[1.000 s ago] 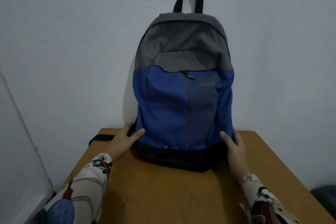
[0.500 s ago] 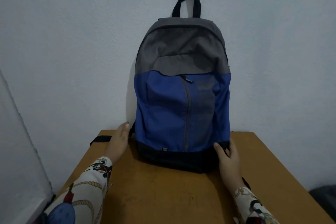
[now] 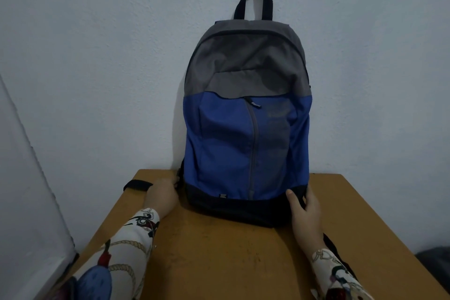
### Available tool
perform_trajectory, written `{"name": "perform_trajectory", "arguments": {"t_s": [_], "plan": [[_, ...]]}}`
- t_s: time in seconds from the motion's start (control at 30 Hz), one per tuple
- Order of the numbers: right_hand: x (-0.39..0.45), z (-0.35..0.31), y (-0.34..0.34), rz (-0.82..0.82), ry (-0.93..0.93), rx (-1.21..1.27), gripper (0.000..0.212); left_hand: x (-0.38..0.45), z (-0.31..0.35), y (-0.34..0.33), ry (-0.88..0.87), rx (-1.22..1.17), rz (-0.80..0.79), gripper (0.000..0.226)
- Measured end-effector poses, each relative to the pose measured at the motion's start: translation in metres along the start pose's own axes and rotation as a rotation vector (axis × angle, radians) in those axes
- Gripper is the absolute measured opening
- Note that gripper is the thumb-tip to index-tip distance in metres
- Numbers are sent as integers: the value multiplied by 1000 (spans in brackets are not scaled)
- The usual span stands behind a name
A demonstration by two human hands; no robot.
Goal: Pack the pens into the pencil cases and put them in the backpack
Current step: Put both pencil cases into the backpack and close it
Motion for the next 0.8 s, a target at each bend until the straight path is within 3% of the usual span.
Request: {"name": "perform_trajectory", "arguments": {"t_s": [0.13,0.27,0.5,0.7,0.8], "plan": [[-1,1,4,13,-22,-114,12,-8,3,11,108,306,93,35],[-2,8,5,29,-121,-300,44,-18,10,10,193,438,39,29],[-13,4,-4,29,-321,-346,53,-38,41,10,142,320,-26,19],[-40,-4,-1,-4,-392,-277,27,-71,36,17,188,437,-12,27],[-61,1,2,-49,-437,-342,33,-84,36,23,202,453,-15,25]]}}
Point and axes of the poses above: each hand's wrist, its own x-axis towards the middle knuckle, its own y-axis out of the back of the hand, z = x × y, the point moved 7 cm from there along x, towards the middle knuckle, and after that the axes turned 12 degrees about -z, right-handed, at the moved point
